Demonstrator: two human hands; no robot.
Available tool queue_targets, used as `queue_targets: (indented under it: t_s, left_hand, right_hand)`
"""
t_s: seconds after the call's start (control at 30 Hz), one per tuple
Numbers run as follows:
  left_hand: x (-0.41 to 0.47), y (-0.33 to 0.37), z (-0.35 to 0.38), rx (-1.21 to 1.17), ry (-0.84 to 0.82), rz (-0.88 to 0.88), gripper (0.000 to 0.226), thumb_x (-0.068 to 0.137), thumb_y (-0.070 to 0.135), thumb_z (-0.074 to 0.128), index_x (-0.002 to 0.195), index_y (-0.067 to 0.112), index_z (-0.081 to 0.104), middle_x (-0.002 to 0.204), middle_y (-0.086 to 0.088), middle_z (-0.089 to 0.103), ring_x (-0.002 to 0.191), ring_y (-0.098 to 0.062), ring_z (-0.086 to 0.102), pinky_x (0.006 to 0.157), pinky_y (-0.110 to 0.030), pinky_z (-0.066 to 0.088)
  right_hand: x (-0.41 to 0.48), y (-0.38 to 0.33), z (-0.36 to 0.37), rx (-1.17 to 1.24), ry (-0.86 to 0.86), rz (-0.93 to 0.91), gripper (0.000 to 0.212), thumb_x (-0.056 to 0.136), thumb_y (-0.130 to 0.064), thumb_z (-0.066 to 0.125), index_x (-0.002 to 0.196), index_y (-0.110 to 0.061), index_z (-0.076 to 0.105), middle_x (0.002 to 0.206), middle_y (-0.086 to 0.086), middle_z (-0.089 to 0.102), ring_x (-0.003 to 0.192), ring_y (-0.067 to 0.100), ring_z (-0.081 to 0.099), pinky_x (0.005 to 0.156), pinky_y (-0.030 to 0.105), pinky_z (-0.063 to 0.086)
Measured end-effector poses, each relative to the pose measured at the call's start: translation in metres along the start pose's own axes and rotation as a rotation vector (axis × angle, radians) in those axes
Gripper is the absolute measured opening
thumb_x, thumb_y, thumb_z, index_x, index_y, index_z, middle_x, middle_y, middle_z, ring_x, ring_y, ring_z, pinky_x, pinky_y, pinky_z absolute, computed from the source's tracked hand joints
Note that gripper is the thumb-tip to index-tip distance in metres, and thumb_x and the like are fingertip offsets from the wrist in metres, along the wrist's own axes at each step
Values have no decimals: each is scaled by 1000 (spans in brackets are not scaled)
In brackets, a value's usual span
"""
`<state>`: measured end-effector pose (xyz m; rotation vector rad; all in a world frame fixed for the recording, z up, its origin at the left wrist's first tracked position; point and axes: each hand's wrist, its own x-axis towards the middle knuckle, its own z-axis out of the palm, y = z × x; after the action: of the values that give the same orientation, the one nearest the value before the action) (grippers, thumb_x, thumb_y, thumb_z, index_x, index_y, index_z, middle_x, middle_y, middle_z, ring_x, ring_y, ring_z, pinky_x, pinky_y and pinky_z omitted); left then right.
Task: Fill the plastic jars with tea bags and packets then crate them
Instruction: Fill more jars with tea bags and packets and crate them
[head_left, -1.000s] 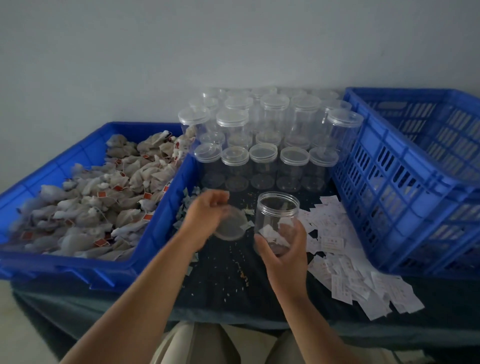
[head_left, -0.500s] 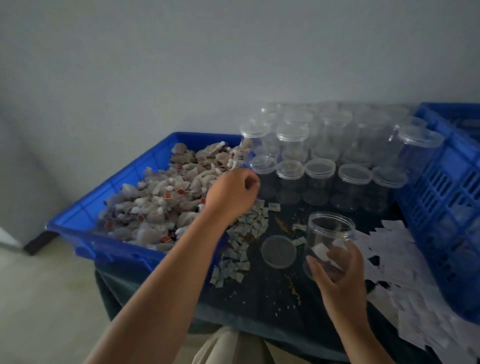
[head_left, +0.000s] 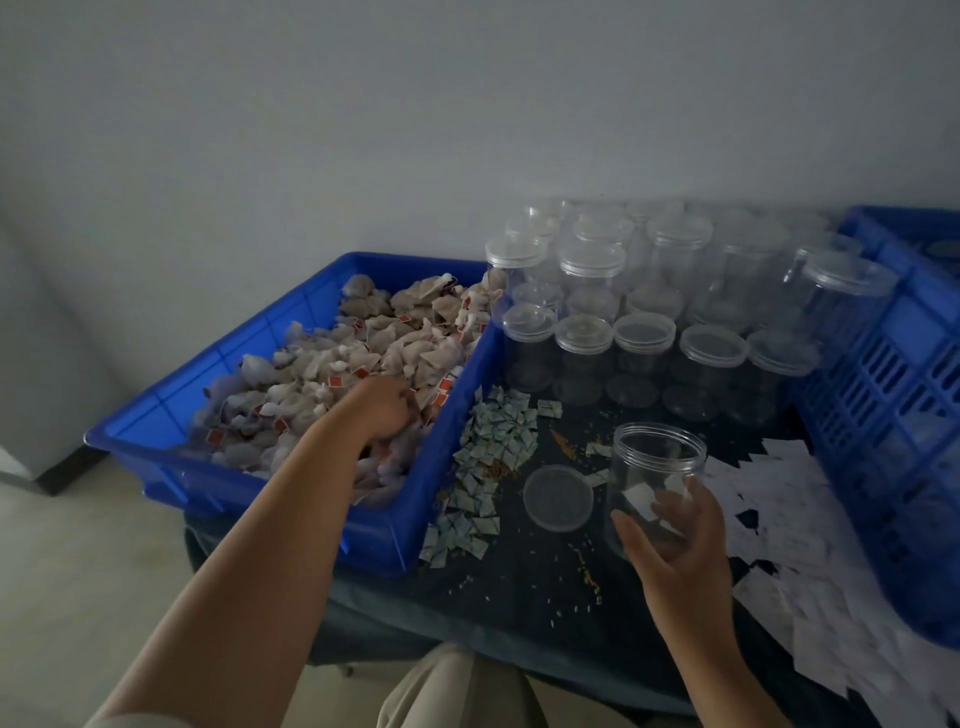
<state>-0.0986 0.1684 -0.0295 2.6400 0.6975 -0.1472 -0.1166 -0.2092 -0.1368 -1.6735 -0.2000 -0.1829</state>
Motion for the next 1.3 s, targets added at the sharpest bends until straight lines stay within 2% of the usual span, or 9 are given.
queue_targets:
  t_s: [0.17,0.27,0.37,0.5,0.6,0.8,1.03,1.17,1.3]
  left_hand:
    - [-13,2,-18,-484,401,-55,12,99,19,60,102,27,68,106,3,68,74,-16,69,57,-30,53]
    - [-23,12,-38,-644,483,-47,26,100,21,57,122,29,67,110,6,70,74,-13,68,51,-25,49]
    - [-34,31,-64,-647,494,65,32,103,24,51,131,32,65,108,11,70,76,-9,65,52,-21,47]
    - [-47,59,-86,-734,452,186,31,101,21,48,109,36,74,95,7,71,74,-11,60,58,-27,52]
    - [-59,85,-89,-821,420,235,34,95,19,50,96,37,79,85,10,71,78,-15,59,65,-34,50]
    - [-89,135,-73,-953,296,360,36,93,20,49,91,38,81,81,7,73,81,-18,64,73,-38,51]
    - [-99,179,-38,-949,10,527,36,107,11,48,96,25,79,75,-1,69,55,-7,54,49,-18,42]
    - [-103,189,-19,-865,-103,545,41,110,17,49,91,33,82,75,5,69,66,-7,58,56,-19,44]
    - [-106,197,-6,-944,-202,551,43,110,14,48,92,31,83,77,4,69,80,-26,52,72,-34,38]
  right_hand:
    - [1,0,-1,-24,-4,3,88,71,-64,82,148,-49,40,130,-12,65,98,5,74,69,11,56]
    - [0,0,-2,-57,-13,-27,83,71,-67,82,142,-60,41,128,-17,64,95,-1,73,67,13,57]
    - [0,-1,-1,-65,-21,-40,80,71,-69,82,134,-75,33,128,-21,63,105,-3,71,80,21,58]
    - [-2,-3,-2,-72,-94,-67,82,74,-70,84,142,-62,40,125,-34,63,105,-4,71,74,16,60]
    - [-4,-3,-4,-61,-154,-65,83,77,-59,86,148,-42,46,124,-26,68,101,4,75,77,21,63]
    - [-3,1,2,-122,-255,-97,84,76,-55,88,148,-39,49,128,-19,70,110,4,72,81,24,64]
    - [-2,0,1,-111,-213,-99,85,75,-55,91,148,-43,48,130,-23,68,113,0,70,80,17,61]
    - [-2,-1,0,-133,-192,-105,85,73,-60,90,146,-48,47,126,-26,68,107,-1,71,75,17,61]
    - [-2,0,2,-177,-188,-142,86,72,-64,89,144,-51,45,125,-24,67,107,0,71,76,21,63]
